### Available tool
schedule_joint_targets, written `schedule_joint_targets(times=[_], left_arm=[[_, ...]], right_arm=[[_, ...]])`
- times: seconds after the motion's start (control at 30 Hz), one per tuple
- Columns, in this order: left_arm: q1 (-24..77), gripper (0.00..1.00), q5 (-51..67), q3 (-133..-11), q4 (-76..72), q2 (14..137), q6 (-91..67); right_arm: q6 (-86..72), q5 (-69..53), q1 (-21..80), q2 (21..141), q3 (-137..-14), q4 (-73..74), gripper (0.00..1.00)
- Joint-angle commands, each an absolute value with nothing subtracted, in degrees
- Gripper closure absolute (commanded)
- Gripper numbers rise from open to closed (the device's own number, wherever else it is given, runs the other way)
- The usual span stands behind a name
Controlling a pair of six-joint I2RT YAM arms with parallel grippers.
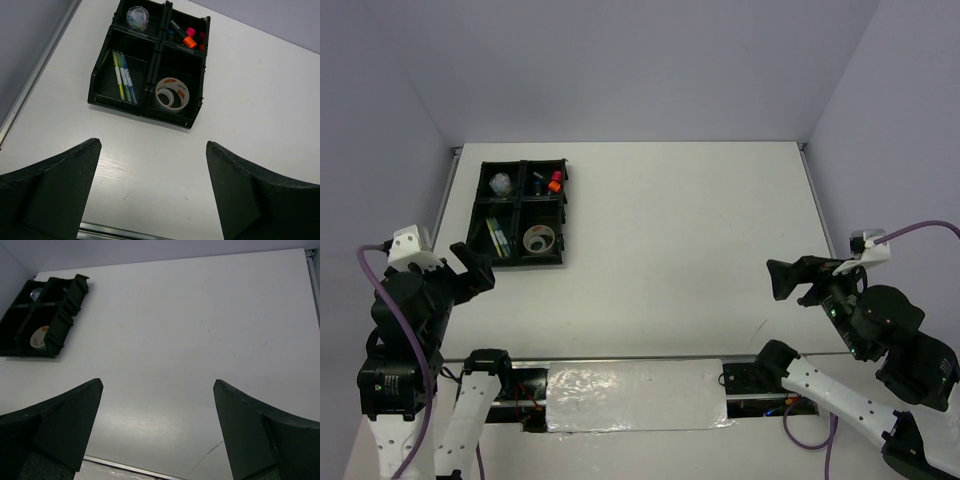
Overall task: Sort the stationery into containers
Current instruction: Reset both arms
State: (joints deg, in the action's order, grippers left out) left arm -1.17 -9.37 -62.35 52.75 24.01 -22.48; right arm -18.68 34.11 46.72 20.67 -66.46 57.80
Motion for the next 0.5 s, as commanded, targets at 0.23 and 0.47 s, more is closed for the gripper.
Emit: schedule_joint_targets(times=[0.23, 0.47], left_arm=[[1.6, 0.01, -13.8, -64.2, 52.0, 26.1, -22.1], [1.7, 0.01, -13.8, -63.7, 51.3, 26.6, -22.1]], right_arm=[[-20.4, 37.7, 46.6, 23.0, -67.8, 59.9, 0.00], [-20.6, 37.4, 46.4, 23.6, -67.7, 59.6, 0.00]])
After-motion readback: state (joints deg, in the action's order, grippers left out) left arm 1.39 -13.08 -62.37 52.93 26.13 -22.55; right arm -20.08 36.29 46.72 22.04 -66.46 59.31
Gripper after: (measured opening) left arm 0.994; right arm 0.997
